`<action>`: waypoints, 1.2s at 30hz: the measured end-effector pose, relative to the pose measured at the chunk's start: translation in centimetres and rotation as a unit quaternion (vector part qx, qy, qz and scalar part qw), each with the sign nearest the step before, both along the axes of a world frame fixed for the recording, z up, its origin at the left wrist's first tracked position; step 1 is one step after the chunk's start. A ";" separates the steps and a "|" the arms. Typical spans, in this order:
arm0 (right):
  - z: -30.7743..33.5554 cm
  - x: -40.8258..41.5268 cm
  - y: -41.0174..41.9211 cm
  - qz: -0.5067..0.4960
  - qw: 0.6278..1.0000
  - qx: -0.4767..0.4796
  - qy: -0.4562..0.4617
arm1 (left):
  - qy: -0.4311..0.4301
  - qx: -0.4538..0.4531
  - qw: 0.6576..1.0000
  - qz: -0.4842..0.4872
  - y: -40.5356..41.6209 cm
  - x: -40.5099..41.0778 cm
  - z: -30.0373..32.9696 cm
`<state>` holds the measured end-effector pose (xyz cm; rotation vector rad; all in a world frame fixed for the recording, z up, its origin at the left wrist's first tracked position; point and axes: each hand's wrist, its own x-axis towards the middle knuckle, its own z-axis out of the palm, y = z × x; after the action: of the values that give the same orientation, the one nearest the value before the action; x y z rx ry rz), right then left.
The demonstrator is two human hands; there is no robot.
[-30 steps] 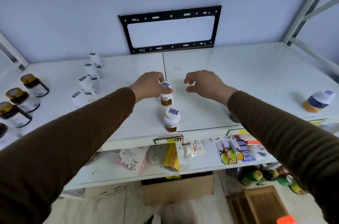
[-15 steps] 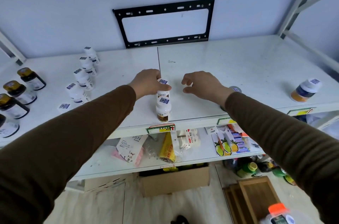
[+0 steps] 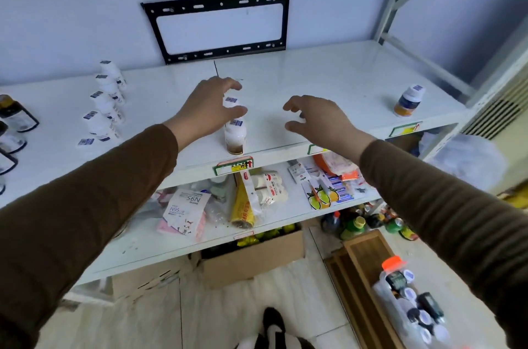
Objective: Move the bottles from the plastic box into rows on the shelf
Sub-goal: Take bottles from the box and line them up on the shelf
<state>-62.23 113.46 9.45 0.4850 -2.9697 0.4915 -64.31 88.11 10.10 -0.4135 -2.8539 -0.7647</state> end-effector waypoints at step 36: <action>-30.3 30.8 45.0 -0.249 0.929 -0.051 -0.270 | -0.287 -0.101 0.931 -0.203 45.6 23.5 -30.1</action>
<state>-31.41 158.42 -20.85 -0.4983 -3.3515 0.8164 -40.78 133.73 -20.03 -0.9811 -3.4653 -0.7525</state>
